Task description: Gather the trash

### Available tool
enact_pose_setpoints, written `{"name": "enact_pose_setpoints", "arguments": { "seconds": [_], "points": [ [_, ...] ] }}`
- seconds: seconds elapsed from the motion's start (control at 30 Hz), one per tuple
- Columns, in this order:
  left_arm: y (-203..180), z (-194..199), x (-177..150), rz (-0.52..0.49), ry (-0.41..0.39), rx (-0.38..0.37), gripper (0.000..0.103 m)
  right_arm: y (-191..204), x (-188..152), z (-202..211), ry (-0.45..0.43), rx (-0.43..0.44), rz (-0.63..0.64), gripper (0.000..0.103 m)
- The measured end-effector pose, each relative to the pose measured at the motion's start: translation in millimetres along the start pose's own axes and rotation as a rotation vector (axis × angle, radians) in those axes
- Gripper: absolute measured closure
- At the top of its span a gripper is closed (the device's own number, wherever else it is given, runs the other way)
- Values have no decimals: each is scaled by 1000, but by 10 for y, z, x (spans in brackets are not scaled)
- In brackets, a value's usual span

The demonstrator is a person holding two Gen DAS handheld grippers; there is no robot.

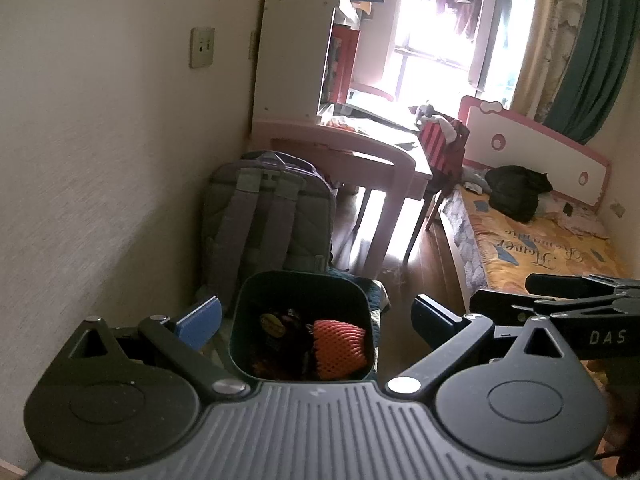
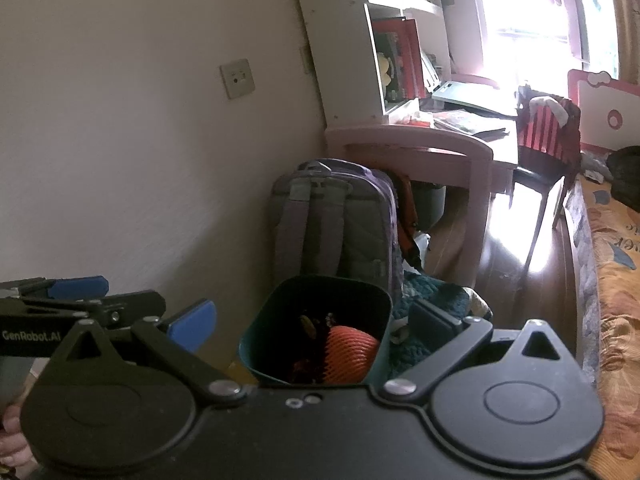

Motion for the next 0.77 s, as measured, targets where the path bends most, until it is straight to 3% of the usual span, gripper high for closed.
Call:
{"name": "enact_pose_setpoints", "arguments": {
  "seconds": [0.77],
  "points": [
    [27, -78, -91, 34, 64, -22, 1, -38, -89, -95, 52, 15, -11, 0]
  ]
}}
Point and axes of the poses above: each gripper's, at about its wrist camera, not at the fingertips, and z roughly against the way its jaws point, y to its left, x to its top, the point moved 5 cm from there along -z, roughly the way its jaws point, and after that the axes turned 8 degrees about y, right-handed, at the moved point
